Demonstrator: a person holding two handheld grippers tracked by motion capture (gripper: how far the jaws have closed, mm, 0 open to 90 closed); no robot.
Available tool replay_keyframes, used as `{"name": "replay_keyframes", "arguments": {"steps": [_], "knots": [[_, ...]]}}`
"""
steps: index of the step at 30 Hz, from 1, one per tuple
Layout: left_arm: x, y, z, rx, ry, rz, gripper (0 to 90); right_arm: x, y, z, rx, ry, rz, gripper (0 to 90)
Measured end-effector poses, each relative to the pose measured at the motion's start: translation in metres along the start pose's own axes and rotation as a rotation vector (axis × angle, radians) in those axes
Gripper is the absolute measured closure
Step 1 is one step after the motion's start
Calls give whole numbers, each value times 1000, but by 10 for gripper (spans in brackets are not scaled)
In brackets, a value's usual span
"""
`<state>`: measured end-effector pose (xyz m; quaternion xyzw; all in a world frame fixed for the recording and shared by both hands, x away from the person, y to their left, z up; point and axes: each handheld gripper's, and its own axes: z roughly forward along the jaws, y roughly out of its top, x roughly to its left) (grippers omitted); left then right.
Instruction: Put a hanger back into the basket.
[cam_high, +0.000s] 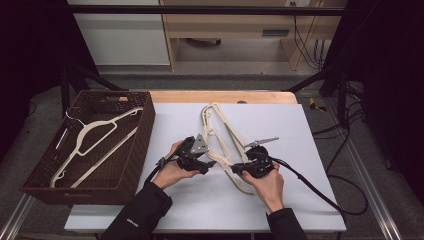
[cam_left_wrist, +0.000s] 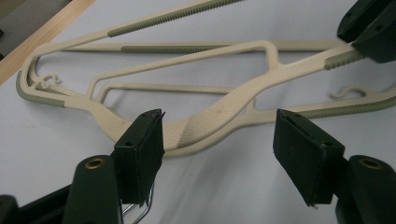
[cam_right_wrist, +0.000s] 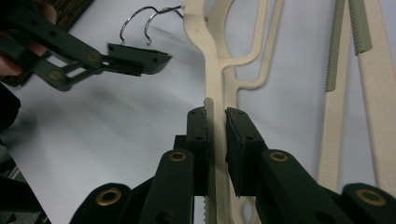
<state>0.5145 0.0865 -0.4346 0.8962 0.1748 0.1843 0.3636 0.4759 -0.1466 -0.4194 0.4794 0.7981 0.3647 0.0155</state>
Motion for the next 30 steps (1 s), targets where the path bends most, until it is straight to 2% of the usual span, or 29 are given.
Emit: {"name": "replay_keyframes", "arguments": {"steps": [2,3,4,6,13,16,18,19,20,21,22,23,24,27,30], "knots": [[0,-1,5,2,2,14,339,0,0,-1,-1,1,0,801],[0,-2,10,15,8,41,342,0,0,-1,-1,3,0,801],[0,-2,10,15,8,41,345,0,0,-1,-1,3,0,801],[0,-3,16,32,29,71,356,0,0,-1,1,2,1,800],[-1,1,23,24,73,113,411,0,0,0,4,3,-1,800],[-2,1,22,25,75,121,421,0,0,0,4,2,-2,800],[0,0,17,31,81,109,406,0,0,-1,1,2,-5,800],[4,-2,9,36,74,62,384,-1,0,-2,1,1,-5,800],[7,-3,4,36,71,34,373,-1,0,-2,-1,4,5,799],[11,-4,-1,49,68,15,355,-1,0,-2,0,3,4,800],[11,-4,-1,49,68,15,331,-1,-1,-2,1,5,2,800],[17,-8,-9,39,53,-53,323,-2,-1,-2,4,3,1,800],[21,-10,-12,41,49,-79,322,-2,-1,-1,6,1,-1,800],[27,-18,-15,66,49,-116,321,-2,-1,-1,10,-1,1,800],[31,-25,-11,108,47,-123,328,-3,-1,0,11,0,-5,800]]}}
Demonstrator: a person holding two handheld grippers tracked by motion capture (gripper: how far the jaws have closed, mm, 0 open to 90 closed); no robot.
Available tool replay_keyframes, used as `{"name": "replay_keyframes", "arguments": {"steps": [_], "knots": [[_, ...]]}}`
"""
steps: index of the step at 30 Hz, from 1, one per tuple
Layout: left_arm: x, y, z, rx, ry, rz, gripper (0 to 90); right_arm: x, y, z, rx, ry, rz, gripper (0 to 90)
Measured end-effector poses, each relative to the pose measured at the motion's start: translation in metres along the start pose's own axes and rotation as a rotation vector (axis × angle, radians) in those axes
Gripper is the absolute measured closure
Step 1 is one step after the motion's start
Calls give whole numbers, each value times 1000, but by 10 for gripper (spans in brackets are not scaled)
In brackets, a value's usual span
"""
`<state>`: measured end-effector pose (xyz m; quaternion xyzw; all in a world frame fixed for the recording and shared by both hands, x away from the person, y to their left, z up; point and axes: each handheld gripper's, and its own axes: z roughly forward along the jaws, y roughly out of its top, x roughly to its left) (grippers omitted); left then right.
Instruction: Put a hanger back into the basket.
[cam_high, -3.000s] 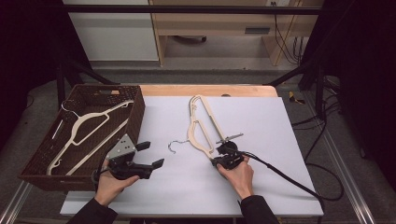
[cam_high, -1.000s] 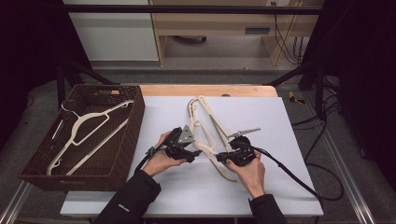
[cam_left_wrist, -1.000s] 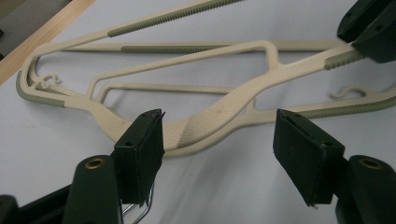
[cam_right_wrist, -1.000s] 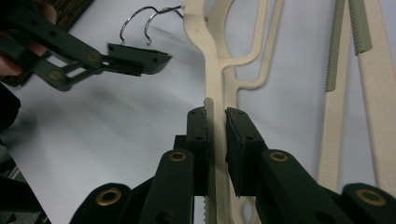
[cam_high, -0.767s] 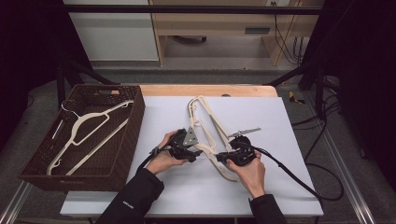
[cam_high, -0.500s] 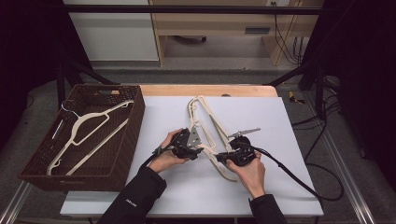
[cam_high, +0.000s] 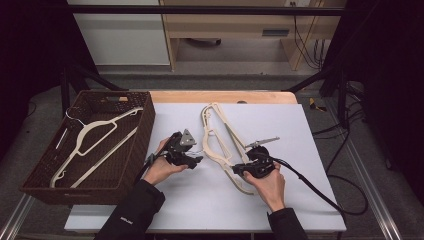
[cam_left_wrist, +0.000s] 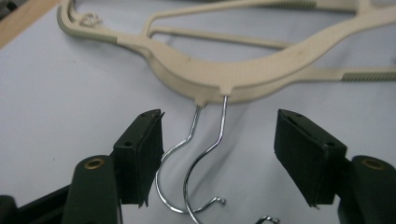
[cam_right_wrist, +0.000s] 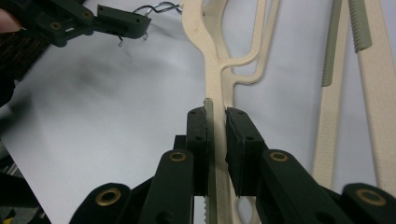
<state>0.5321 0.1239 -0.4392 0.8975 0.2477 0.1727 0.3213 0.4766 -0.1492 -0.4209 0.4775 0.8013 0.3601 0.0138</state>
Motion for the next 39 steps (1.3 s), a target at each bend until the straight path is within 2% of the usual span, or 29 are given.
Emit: {"name": "replay_keyframes", "arguments": {"steps": [3,10,11,12,15,16,18,20,31,33,35,39], "knots": [[4,-4,7,11,-20,-25,353,0,0,0,4,-5,-9,800],[4,-4,20,9,-73,9,532,0,0,-1,4,2,-11,800],[4,-3,21,10,-73,20,565,0,0,-1,4,1,-12,800],[3,-3,22,-3,-70,11,586,0,0,-1,4,-1,-15,800],[3,-2,22,-3,-79,4,684,0,0,-1,3,1,-14,800],[3,-2,22,3,-82,6,684,0,0,-1,3,1,-14,800],[5,-3,21,20,-82,9,774,0,-1,-1,5,1,-21,800],[7,-3,19,16,-89,4,820,-1,-1,1,10,7,-23,800],[2,0,12,15,-109,48,878,-2,-3,-2,10,21,-43,792],[1,3,10,20,-111,53,880,-3,-3,-4,18,4,-64,786],[0,4,9,20,-109,53,880,-2,-3,-4,25,0,-59,785],[-1,8,5,9,-104,47,886,-2,-2,-7,2,-21,-97,699]]}}
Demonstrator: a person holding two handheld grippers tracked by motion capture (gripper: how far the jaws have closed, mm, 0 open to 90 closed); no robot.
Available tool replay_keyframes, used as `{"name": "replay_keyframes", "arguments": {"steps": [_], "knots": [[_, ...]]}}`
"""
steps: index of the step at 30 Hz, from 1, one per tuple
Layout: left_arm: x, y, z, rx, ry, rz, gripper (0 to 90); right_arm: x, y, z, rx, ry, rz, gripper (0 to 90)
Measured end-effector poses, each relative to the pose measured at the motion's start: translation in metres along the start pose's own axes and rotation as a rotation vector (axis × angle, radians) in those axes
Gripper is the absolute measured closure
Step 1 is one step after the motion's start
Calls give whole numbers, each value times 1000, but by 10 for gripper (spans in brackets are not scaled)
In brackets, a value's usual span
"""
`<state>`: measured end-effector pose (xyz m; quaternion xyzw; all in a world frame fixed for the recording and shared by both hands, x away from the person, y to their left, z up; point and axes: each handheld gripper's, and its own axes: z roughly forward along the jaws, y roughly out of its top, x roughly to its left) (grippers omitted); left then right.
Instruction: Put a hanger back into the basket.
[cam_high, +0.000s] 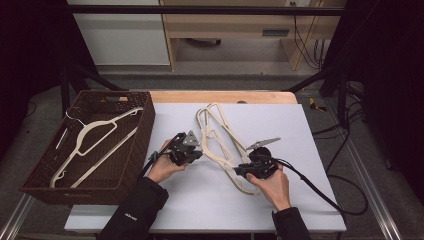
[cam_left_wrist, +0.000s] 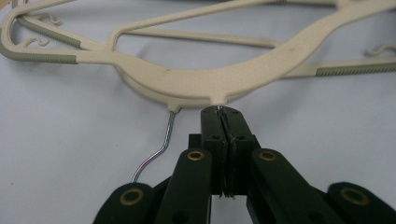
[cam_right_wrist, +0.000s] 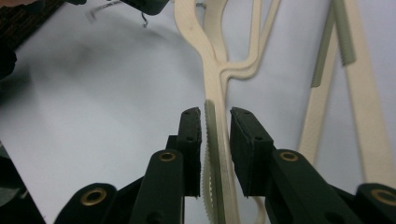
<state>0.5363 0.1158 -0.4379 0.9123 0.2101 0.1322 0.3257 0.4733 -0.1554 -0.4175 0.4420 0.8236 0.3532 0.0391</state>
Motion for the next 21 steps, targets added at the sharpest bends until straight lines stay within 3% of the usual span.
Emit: {"name": "replay_keyframes", "arguments": {"steps": [6,11,12,16,21], "knots": [[-2,6,-3,15,-5,-2,887,1,1,0,-23,-40,-94,574],[-3,9,-5,17,-11,-14,887,4,-4,17,23,-75,-169,504],[-3,10,-6,17,-17,-19,888,5,-4,20,39,-79,-154,501],[-5,12,-8,24,-17,-22,888,5,-7,31,74,-97,-189,498],[-6,13,-8,28,-21,-31,887,5,-11,41,99,-108,-194,531]]}}
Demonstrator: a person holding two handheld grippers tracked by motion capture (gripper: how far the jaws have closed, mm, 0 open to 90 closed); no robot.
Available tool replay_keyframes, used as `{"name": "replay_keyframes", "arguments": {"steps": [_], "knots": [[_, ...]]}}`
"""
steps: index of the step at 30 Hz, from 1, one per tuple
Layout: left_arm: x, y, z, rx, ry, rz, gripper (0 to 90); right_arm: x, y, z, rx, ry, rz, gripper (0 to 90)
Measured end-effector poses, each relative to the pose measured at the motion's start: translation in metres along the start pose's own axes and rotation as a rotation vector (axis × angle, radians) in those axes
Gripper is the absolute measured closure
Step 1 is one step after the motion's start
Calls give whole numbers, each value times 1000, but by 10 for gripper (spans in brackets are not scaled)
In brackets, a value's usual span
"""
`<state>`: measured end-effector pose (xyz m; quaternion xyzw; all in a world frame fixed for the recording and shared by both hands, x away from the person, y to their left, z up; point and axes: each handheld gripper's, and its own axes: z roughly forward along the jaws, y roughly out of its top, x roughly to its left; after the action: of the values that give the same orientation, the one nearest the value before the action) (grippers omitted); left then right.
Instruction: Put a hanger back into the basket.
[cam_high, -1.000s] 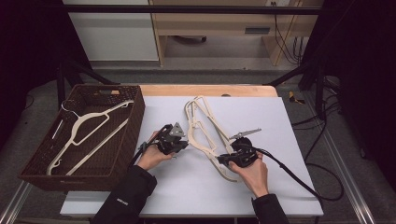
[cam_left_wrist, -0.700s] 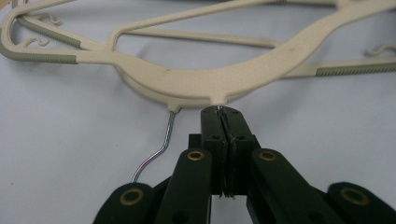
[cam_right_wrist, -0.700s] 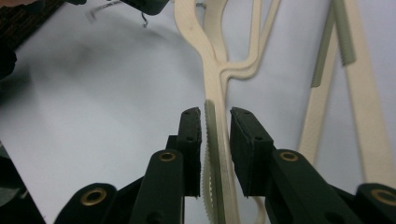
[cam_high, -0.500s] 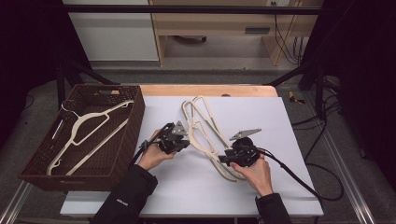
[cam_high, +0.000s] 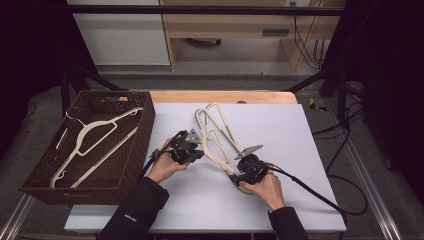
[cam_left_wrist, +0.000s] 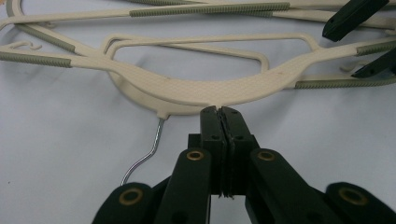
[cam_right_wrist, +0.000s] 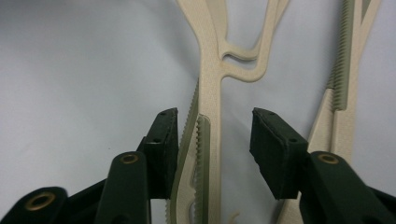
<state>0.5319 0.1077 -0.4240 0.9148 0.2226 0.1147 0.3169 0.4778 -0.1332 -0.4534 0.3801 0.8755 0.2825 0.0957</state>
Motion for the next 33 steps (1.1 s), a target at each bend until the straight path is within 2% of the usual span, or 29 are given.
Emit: {"name": "replay_keyframes", "arguments": {"steps": [3,4,5,9,14,17,19,20,21,22,23,24,25,26,28,30,31,32,33], "knots": [[0,1,-1,-7,0,-8,887,0,-1,4,11,-13,-21,636],[0,1,-2,-3,-3,-11,887,0,-1,4,11,-13,-21,636],[0,1,-2,-6,-5,-21,887,0,-1,4,8,-21,-30,691],[-1,3,-2,-7,-7,-34,887,1,-1,1,2,-13,-31,783],[-2,5,-3,-4,1,-27,887,1,-1,-1,1,-19,-44,792],[-2,6,-5,-16,-5,-41,885,0,-1,-6,-16,-23,-56,796],[-3,7,-7,-25,-1,-27,880,0,0,-10,-27,-24,-48,797],[-3,7,-10,-61,-16,-32,851,0,0,-13,-33,-23,-50,798],[-3,7,-10,-61,-16,-32,820,0,0,-13,-33,-23,-50,798],[-4,8,-13,-89,-13,-36,820,-1,0,-13,-31,-28,-55,798],[-5,9,-17,-124,-8,-39,760,-1,0,-14,-26,-26,-58,798],[-5,9,-17,-124,-8,-39,713,-1,0,-14,-26,-26,-58,798],[-6,10,-20,-157,4,-49,713,-1,0,-14,-28,-27,-51,798],[-7,11,-23,-169,5,-48,657,-2,0,-15,-30,-25,-62,799],[-9,13,-35,-226,13,-58,541,-3,0,-18,-37,-24,-51,799],[-10,14,-44,-266,19,-63,484,-4,0,-21,-47,-24,-47,799],[-10,14,-44,-266,19,-63,445,-4,0,-22,-48,-24,-37,800],[-11,15,-49,-282,27,-62,445,-4,0,-22,-48,-24,-37,800],[-11,16,-54,-298,35,-59,405,-5,0,-23,-51,-24,-35,800]]}}
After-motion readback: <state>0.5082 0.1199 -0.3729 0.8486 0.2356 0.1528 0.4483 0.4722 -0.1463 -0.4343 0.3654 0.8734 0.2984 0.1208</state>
